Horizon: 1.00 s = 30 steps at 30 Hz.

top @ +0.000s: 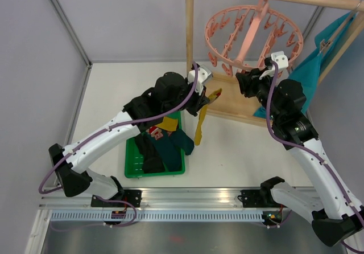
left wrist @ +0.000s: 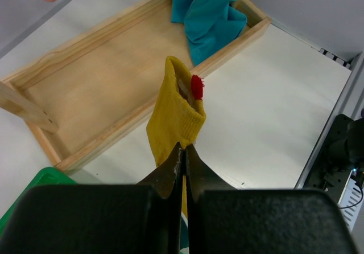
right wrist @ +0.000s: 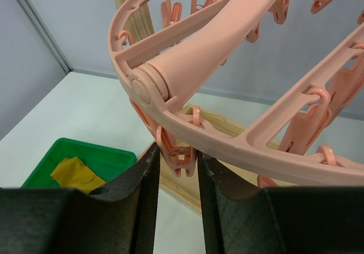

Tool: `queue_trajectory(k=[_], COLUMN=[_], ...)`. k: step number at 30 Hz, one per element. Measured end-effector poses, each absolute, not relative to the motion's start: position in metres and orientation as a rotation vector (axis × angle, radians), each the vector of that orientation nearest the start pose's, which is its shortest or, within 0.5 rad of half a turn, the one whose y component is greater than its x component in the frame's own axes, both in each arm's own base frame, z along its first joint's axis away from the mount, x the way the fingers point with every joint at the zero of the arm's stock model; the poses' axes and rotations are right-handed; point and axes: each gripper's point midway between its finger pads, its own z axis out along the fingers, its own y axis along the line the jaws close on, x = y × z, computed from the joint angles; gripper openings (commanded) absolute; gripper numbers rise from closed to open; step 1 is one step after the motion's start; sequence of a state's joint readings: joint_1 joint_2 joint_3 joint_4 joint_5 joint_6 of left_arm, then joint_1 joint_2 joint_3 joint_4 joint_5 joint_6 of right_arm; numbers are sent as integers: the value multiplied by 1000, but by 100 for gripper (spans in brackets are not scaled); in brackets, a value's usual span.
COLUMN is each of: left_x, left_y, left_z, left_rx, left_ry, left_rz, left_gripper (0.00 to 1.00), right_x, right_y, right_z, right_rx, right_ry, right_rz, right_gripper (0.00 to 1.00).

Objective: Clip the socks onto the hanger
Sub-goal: Open the clamp at the hanger, then clamp the sock onto the hanger.

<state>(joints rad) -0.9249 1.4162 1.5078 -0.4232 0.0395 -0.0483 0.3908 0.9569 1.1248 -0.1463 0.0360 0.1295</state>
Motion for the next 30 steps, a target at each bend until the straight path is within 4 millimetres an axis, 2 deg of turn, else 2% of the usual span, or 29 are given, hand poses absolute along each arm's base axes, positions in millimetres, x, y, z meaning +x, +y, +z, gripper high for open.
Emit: queue_trajectory(k=[7,16,24,30], left_x=[259,268,271,276], left_y=[-378,-396,-413,-417], left_z=[339,341,323,332], left_rx=[859,826,819,790], left_ry=[1704,1622,1607,1566], left_rz=[-746,-773,-771,-777], left_gripper=[2,2,2,2], right_x=[322,322,320,321], right_y=[129,125,124,122], right_z=[395,396,397,395], right_rx=[-121,-69,-53,-46], right_ry=[1574,1615,1630,1639], right_rz=[397,399,401,392], right_gripper=[0,0,0,0])
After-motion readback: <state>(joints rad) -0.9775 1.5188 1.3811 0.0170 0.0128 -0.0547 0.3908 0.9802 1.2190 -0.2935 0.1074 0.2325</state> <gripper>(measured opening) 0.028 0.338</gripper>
